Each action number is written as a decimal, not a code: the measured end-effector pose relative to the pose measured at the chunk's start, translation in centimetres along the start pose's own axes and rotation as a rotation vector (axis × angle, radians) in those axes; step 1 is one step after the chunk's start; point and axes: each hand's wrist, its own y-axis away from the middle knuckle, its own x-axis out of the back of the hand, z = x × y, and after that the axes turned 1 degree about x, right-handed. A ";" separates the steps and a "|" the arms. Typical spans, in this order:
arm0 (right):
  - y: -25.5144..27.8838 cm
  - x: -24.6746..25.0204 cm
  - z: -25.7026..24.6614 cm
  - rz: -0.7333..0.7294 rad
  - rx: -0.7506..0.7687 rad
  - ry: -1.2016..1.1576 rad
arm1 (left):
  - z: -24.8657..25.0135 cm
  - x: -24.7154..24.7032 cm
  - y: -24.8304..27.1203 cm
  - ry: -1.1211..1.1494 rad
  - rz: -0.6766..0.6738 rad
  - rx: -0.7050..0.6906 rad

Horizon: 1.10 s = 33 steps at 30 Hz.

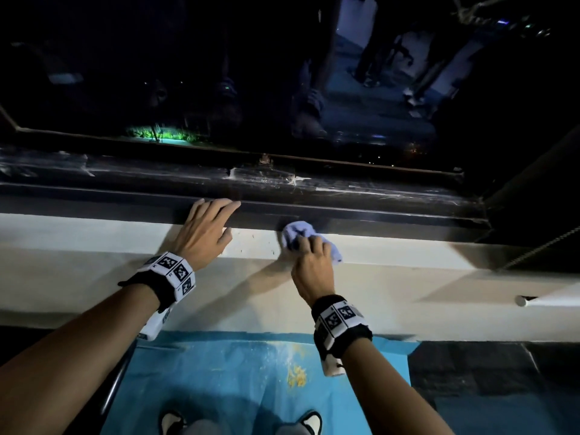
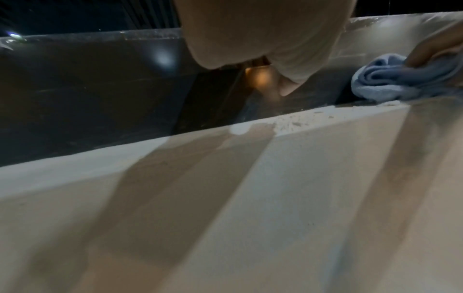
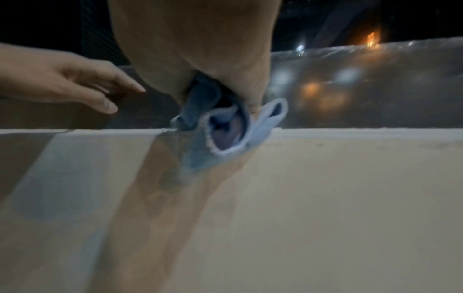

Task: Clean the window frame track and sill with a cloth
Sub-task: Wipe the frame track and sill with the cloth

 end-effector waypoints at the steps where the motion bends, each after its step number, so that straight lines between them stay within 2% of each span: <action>1: 0.1 0.2 0.3 0.034 0.070 -0.117 | -0.1 -0.1 0.2 0.008 -0.012 0.002; 2: 0.2 0.9 0.7 0.070 0.091 -0.257 | -0.2 -0.2 0.2 0.022 -0.013 0.003; 4: 0.0 2.4 2.2 0.178 -0.015 -0.364 | -0.3 -0.3 0.2 0.059 0.009 0.004; 6: -0.9 3.1 4.1 0.263 -0.193 -0.198 | -0.4 -0.4 0.0 0.090 0.036 0.004; 7: -1.1 3.1 4.9 0.249 -0.277 -0.062 | -0.5 -0.6 0.0 0.102 0.041 0.005; 9: -1.4 2.4 5.0 0.181 -0.344 0.097 | -0.9 -0.8 0.1 0.117 0.037 0.009; 10: -1.2 2.0 4.2 0.191 -0.366 0.106 | -1.1 -0.9 0.2 0.116 0.026 0.011; 12: -0.9 1.7 1.6 0.256 -0.359 0.029 | -1.2 -0.9 0.3 0.113 0.005 0.014; 15: -0.7 0.8 -3.2 0.125 -0.269 -0.038 | -1.0 -1.0 0.4 0.128 0.004 0.039; 18: -0.6 -0.5 -6.6 0.079 -0.078 -0.083 | -0.7 -1.1 0.4 0.140 0.002 0.058; 20: -0.6 -0.4 -7.5 0.004 0.020 -0.161 | -0.8 -1.2 0.3 0.159 -0.005 0.066; 22: -0.4 0.5 -7.0 -0.031 0.055 -0.291 | -0.9 -1.2 0.3 0.174 -0.008 0.071; 25: -0.9 1.8 -4.4 0.125 -0.064 -0.426 | -1.1 -1.2 0.3 0.184 0.006 0.076; 27: -1.3 2.1 -2.3 0.221 -0.167 -0.274 | -1.0 -1.3 0.3 0.197 0.015 0.083; 30: -1.4 1.3 -1.6 0.219 -0.234 0.041 | -1.0 -1.2 0.3 0.225 0.028 0.083; 33: -0.7 0.3 -3.6 0.201 -0.249 0.063 | -1.0 -1.3 0.3 0.217 0.015 0.081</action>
